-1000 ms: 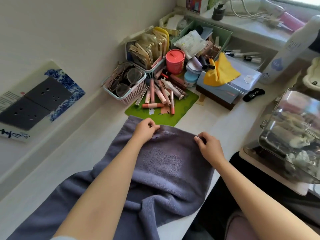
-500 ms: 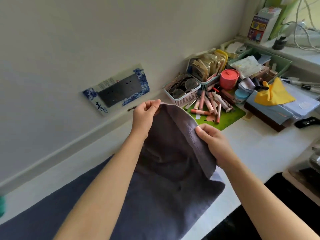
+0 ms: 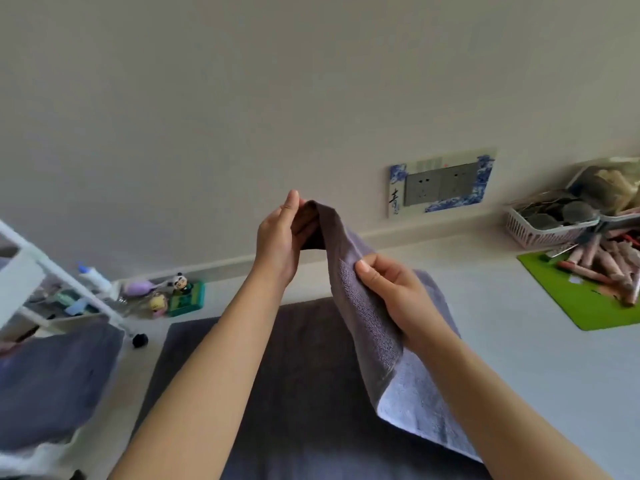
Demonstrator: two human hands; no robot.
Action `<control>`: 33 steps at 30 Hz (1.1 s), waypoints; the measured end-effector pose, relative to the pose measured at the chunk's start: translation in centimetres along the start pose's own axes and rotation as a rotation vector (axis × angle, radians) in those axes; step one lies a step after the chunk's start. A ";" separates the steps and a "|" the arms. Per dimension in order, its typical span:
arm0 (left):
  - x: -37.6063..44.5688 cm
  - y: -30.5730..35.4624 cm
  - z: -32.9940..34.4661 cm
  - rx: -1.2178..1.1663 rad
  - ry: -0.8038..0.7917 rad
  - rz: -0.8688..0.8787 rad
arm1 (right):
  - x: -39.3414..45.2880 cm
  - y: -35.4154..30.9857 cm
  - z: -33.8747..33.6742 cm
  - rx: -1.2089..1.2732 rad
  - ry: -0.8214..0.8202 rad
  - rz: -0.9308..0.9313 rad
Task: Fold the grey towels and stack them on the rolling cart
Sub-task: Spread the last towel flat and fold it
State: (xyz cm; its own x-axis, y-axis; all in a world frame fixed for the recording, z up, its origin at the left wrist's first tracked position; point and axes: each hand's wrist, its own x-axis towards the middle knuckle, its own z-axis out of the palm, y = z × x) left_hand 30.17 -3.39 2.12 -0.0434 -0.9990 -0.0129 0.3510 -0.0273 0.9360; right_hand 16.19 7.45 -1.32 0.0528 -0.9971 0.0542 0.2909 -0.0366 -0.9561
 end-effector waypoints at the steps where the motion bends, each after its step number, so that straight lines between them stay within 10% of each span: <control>1: -0.3 1.2 -3.0 -0.022 0.021 0.001 | 0.2 0.7 3.2 0.003 -0.031 0.015; 12: -4.5 1.3 -31.2 0.023 0.284 -0.343 | 2.5 15.7 25.8 -0.432 -0.111 0.322; 23: -14.3 -7.9 -41.9 0.091 0.322 -0.836 | 0.6 23.6 29.2 -0.462 -0.425 0.764; 33: -16.0 -8.2 -43.0 0.278 0.466 -0.721 | -3.8 26.6 23.8 -1.252 -0.612 0.342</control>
State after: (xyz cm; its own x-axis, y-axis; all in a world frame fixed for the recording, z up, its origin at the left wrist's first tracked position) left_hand 68.19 11.30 -20.52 0.2393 -0.6574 -0.7146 0.1444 -0.7037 0.6957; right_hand 46.45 11.88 -20.16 0.4358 -0.7957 -0.4206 -0.8202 -0.1587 -0.5495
